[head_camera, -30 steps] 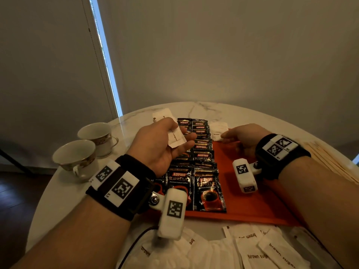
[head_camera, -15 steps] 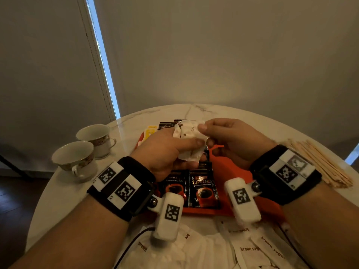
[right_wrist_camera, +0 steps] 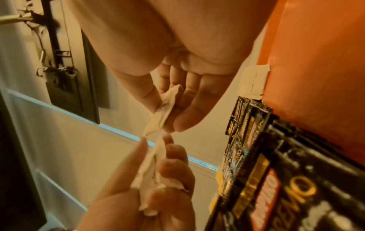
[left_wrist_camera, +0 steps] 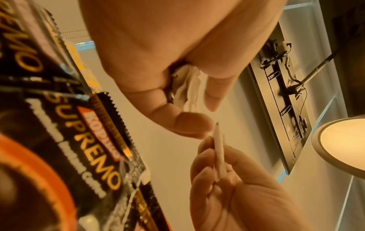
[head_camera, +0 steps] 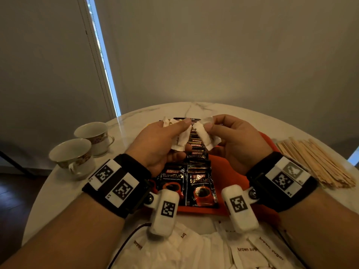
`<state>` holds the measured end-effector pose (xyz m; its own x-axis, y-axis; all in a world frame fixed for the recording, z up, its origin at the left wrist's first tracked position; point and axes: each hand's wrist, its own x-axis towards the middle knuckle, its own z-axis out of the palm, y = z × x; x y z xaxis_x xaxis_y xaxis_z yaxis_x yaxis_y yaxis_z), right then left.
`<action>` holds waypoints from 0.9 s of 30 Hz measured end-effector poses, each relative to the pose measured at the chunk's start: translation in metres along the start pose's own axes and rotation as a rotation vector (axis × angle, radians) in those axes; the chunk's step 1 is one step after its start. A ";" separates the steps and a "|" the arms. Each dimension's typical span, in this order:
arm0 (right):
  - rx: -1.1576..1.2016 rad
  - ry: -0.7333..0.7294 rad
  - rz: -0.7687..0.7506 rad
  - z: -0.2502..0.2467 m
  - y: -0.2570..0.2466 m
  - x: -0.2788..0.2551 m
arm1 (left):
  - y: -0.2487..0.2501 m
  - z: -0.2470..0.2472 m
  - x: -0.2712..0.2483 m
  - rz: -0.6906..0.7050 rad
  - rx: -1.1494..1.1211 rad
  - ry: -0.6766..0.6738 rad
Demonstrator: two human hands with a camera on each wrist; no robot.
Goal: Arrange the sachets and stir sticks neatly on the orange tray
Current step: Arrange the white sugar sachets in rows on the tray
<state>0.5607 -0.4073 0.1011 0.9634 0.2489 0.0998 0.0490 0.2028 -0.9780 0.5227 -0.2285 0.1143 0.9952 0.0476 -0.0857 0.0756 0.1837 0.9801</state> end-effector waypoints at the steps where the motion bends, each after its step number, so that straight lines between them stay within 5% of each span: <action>1: -0.034 -0.009 -0.019 0.002 0.001 -0.001 | -0.001 0.000 -0.001 0.016 0.039 -0.020; 9: -0.187 -0.103 -0.030 0.000 -0.003 -0.006 | -0.002 -0.003 -0.001 0.091 0.071 0.022; 15: -0.068 0.090 -0.052 -0.006 -0.006 -0.002 | -0.001 -0.004 0.001 0.061 -0.034 0.032; 23: -0.048 0.096 -0.057 0.001 -0.006 -0.001 | -0.002 -0.002 0.002 0.044 -0.100 0.048; 27: -0.050 0.287 0.016 -0.021 -0.010 0.024 | 0.001 -0.005 0.005 0.024 -0.169 0.101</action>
<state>0.5887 -0.4235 0.1089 0.9990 -0.0274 0.0353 0.0391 0.1527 -0.9875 0.5279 -0.2236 0.1136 0.9847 0.1502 -0.0887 0.0323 0.3429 0.9388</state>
